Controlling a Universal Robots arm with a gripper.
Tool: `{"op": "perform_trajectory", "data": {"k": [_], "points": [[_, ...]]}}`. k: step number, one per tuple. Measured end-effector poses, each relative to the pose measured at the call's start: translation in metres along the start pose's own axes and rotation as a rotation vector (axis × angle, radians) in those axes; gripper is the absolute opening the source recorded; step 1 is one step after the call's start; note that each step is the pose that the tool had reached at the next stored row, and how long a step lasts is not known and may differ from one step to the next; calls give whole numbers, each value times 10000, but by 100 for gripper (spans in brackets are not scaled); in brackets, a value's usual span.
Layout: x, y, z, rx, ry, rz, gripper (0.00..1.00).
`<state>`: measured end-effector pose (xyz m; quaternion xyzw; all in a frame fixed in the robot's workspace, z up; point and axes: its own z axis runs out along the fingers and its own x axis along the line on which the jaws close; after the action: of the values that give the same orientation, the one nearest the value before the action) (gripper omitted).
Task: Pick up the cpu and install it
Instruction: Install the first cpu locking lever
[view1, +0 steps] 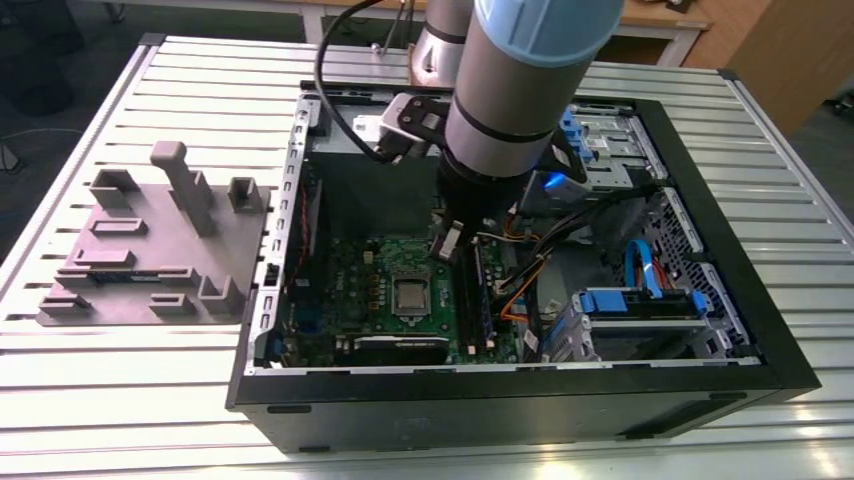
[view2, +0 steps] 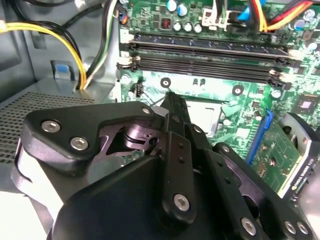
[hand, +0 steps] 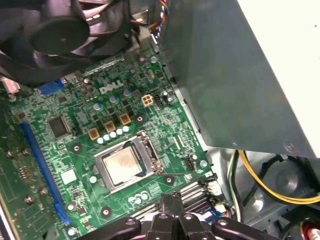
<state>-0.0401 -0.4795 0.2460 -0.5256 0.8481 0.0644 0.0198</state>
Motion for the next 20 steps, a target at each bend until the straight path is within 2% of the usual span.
{"op": "perform_trajectory", "data": {"k": [3, 8, 9, 13, 17, 20], "points": [[-32, -6, 3, -46, -92, -4, 10], [-69, 0, 10, -184, -369, -21, 10], [-77, 2, 12, -203, -405, -26, 10], [-111, 9, 25, -232, -460, -34, 10], [-133, 19, 46, -279, -556, -39, 10], [-142, 24, 63, -298, -589, -44, 10]]}}
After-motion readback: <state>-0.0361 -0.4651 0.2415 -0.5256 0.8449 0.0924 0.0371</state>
